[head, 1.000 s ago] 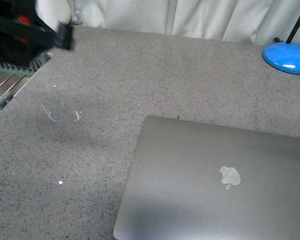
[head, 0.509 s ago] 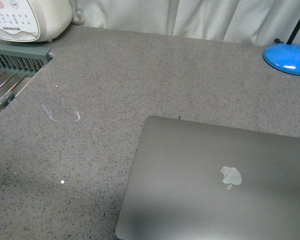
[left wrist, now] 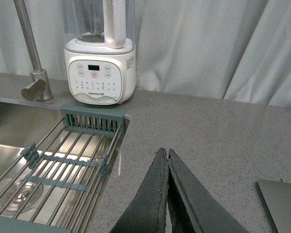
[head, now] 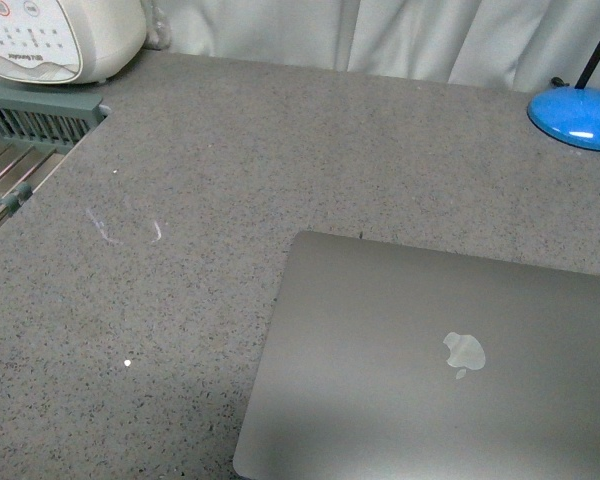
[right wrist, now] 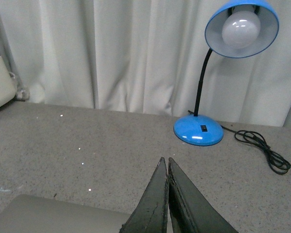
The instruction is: Close laptop
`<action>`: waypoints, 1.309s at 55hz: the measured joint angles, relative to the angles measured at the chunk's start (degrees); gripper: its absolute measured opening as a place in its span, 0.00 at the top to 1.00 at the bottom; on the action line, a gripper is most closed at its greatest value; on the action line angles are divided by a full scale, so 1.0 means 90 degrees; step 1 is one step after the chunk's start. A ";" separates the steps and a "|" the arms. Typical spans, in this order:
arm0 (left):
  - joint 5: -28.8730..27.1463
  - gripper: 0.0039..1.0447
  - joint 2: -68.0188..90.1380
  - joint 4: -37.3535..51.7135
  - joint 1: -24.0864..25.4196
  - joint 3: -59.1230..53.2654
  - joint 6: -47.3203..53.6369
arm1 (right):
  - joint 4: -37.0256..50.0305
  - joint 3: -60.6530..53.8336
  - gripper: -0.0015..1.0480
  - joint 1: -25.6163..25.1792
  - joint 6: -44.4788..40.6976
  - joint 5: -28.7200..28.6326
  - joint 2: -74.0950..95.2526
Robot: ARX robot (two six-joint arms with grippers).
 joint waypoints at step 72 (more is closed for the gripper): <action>0.0000 0.15 -0.0017 -0.0007 0.0012 0.0000 -0.0002 | -0.2125 0.0007 0.20 -0.0049 -0.0002 -0.0034 -0.2079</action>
